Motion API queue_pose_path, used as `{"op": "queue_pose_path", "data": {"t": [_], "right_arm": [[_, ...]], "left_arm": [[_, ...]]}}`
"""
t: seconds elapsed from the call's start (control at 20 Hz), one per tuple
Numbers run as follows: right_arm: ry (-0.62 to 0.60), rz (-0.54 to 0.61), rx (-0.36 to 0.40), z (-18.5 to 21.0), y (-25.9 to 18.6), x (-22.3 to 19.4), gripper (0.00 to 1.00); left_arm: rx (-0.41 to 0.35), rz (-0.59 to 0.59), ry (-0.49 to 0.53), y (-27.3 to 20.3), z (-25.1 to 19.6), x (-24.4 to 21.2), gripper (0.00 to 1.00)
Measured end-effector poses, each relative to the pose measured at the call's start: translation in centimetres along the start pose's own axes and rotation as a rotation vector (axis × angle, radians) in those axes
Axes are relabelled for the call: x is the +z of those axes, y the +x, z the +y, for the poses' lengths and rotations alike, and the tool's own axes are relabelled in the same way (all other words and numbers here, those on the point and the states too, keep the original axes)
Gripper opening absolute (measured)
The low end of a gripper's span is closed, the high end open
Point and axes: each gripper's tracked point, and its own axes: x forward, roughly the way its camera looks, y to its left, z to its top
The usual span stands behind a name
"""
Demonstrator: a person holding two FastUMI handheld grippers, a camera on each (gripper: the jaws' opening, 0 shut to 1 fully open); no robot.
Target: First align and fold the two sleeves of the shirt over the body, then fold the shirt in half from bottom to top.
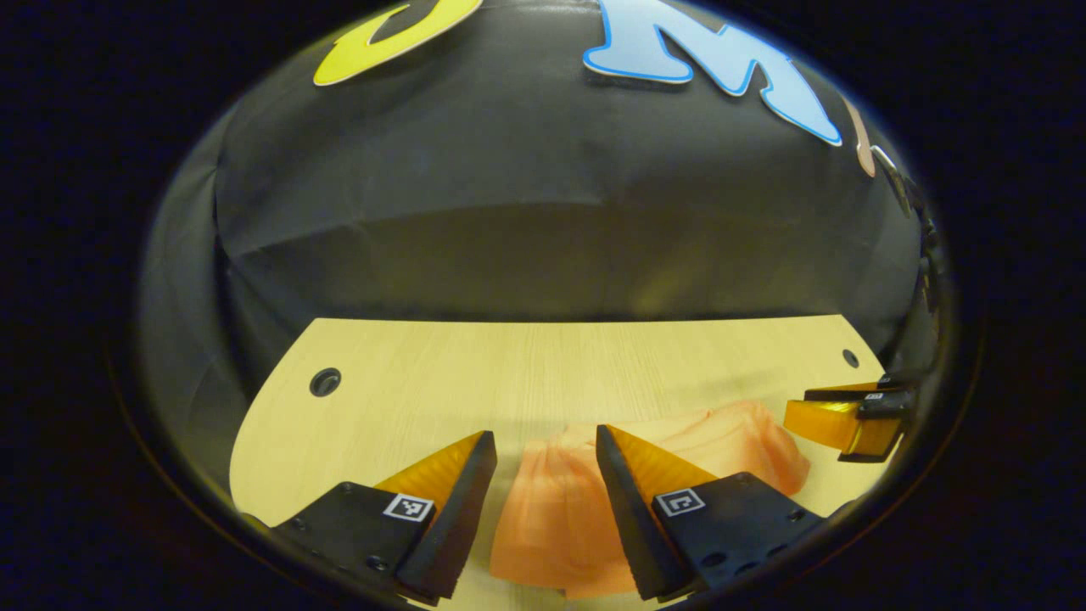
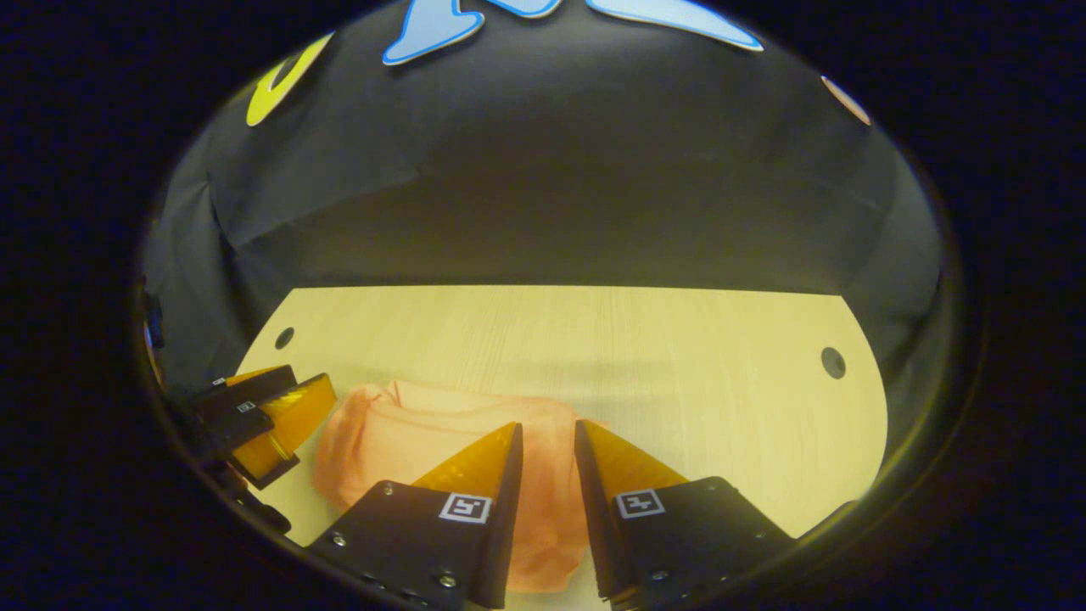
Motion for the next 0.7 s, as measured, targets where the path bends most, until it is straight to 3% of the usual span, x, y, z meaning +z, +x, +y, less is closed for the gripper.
{"op": "queue_pose_path", "data": {"t": [0.7], "right_arm": [[-0.069,-0.133,0.016,3.7,-13.1,1.6,0.39]], "left_arm": [[-0.015,-0.076,-0.033,-13.3,-0.5,4.2,0.80]]}}
